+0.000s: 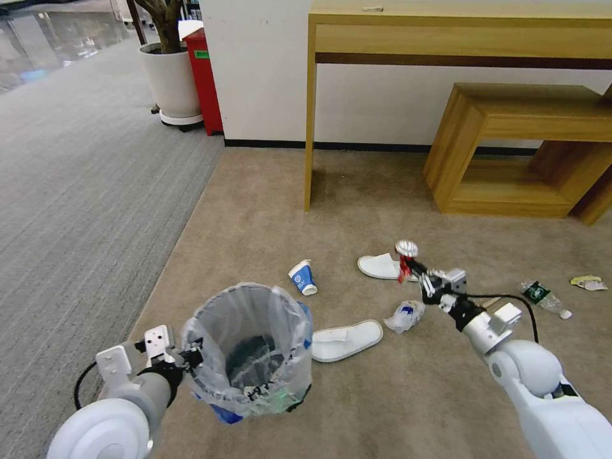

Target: Pick up the trash bin and place the garbage on the floor into it.

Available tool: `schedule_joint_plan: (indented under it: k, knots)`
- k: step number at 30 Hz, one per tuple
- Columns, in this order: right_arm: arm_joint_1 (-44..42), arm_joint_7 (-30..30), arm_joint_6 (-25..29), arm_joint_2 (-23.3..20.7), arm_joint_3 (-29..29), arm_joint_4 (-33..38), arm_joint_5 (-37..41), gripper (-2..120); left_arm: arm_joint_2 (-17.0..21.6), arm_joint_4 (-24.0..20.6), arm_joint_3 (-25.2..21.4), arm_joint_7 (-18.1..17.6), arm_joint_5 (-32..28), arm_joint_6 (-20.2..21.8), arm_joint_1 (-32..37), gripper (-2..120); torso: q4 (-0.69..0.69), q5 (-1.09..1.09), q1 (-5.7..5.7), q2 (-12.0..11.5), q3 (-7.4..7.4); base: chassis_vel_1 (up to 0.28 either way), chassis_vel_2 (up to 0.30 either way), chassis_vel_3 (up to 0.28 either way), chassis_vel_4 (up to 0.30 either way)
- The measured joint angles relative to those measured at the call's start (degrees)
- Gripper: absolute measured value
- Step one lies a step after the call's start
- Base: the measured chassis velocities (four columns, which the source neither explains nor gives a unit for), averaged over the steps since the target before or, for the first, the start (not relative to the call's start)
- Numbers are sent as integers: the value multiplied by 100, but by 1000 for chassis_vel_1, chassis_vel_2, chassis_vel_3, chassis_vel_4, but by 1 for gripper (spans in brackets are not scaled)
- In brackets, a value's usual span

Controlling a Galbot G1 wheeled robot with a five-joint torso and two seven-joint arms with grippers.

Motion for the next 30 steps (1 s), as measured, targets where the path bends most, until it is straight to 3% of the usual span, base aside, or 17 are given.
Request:
schedule_joint_plan:
  k: [10, 18, 30]
  knots:
    - [330, -1453, 235, -37, -500, 387, 1036, 0, -139, 183, 434, 247, 86, 1, -216, 0, 0, 0, 0, 0, 0, 0, 0, 0, 0]
    - [736, -1921, 169, -119, -1280, 371, 1524, 0, -154, 351, 658, 334, 176, 0, -330, 0, 0, 0, 0, 0, 0, 0, 0, 0, 0]
    - [1340, -2640, 28, -93, -2290, 190, 1665, 0, -185, 504, 768, 352, 181, -3, -433, 0, 0, 0, 0, 0, 0, 0, 0, 0, 0]
